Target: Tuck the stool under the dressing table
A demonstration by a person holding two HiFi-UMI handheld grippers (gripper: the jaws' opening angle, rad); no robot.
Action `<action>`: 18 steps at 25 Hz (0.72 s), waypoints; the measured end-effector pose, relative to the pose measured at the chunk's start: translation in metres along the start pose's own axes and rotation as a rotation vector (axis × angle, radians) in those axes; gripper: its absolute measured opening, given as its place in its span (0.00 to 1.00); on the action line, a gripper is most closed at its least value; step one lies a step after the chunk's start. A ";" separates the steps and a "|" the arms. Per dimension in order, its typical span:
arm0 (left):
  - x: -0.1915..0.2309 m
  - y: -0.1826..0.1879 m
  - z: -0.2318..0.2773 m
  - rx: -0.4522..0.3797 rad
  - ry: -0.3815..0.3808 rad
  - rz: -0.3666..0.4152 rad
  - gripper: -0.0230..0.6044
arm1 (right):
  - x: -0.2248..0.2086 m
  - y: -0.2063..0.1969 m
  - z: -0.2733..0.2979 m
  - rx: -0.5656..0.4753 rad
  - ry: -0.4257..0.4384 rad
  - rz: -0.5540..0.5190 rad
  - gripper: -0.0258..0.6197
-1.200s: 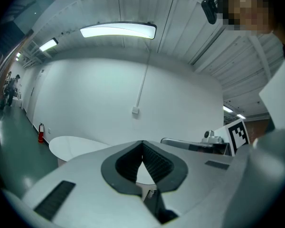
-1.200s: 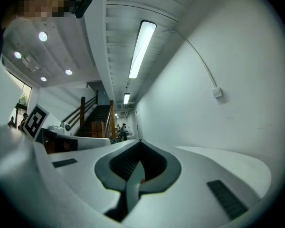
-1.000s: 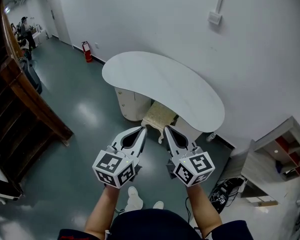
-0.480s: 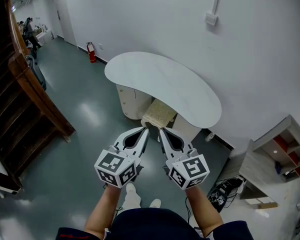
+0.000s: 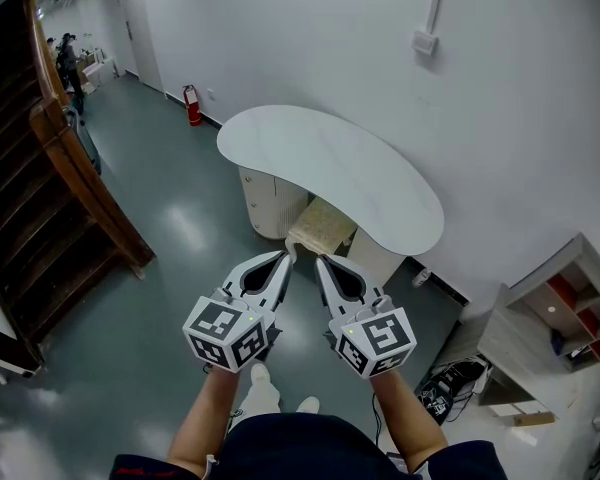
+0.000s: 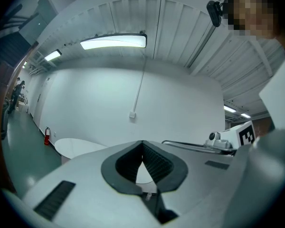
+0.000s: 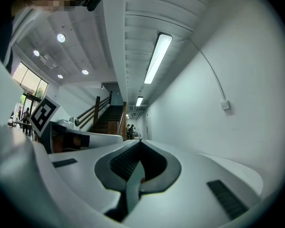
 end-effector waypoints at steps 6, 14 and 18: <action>-0.006 0.001 -0.003 -0.003 0.004 0.011 0.05 | 0.003 0.002 -0.003 -0.015 0.017 0.003 0.06; -0.009 0.005 -0.001 -0.017 0.010 0.011 0.05 | -0.001 0.005 -0.007 -0.024 0.023 0.006 0.06; -0.010 0.005 0.003 -0.014 0.013 0.016 0.05 | -0.005 0.006 -0.008 -0.027 0.022 0.010 0.05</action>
Point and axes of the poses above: the fingertips, and each gripper's own axes: z forward along the fingers, x to its left, y out of its top, the point moved 9 cm from there along -z, backward along the fingers, and after that the axes turned 9 degrees about z, right-handed, at the moved point
